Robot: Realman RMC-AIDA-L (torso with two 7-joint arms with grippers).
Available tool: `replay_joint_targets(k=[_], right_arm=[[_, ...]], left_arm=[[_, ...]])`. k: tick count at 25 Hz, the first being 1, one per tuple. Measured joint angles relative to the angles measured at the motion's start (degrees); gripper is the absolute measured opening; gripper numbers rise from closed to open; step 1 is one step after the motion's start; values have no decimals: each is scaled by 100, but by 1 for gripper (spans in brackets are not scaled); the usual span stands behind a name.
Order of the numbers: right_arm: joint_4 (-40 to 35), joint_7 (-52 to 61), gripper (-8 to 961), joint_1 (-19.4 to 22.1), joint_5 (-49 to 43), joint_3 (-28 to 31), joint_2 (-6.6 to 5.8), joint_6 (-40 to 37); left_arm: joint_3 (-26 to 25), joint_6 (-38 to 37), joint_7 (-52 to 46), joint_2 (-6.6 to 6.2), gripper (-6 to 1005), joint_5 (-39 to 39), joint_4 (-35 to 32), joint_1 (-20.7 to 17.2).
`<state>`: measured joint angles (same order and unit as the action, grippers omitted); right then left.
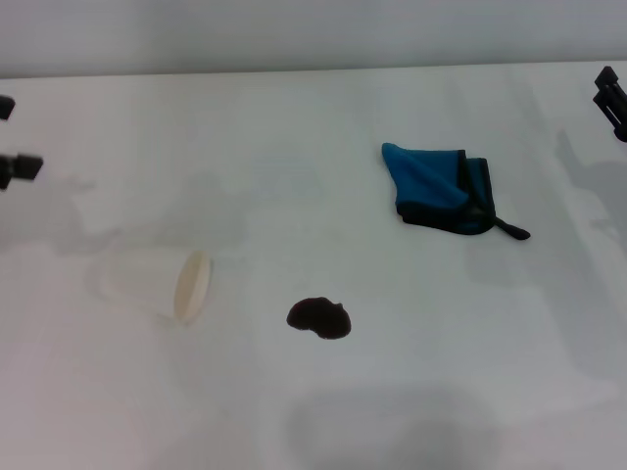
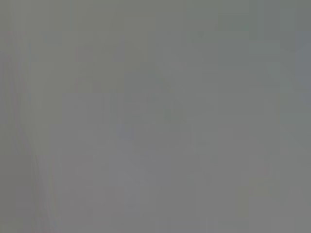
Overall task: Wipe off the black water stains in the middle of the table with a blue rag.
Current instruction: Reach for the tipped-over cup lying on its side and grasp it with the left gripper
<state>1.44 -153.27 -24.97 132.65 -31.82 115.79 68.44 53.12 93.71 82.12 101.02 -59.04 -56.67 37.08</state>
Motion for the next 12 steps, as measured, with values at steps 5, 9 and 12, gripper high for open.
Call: replay_joint_targets(k=[5,9,12], right_arm=[[0,24,851,-27,-2,0,-1,-18],[4,65,850,-92,-11,0,-2,-79],[25,72,850,-111,-23,0,0,-99]], left_arm=[[13,364,-20,356,874,1252,-594,348],[69,608,113,625,875,1850,-850,581],[301,719,209,723,875,2045,-931,695]])
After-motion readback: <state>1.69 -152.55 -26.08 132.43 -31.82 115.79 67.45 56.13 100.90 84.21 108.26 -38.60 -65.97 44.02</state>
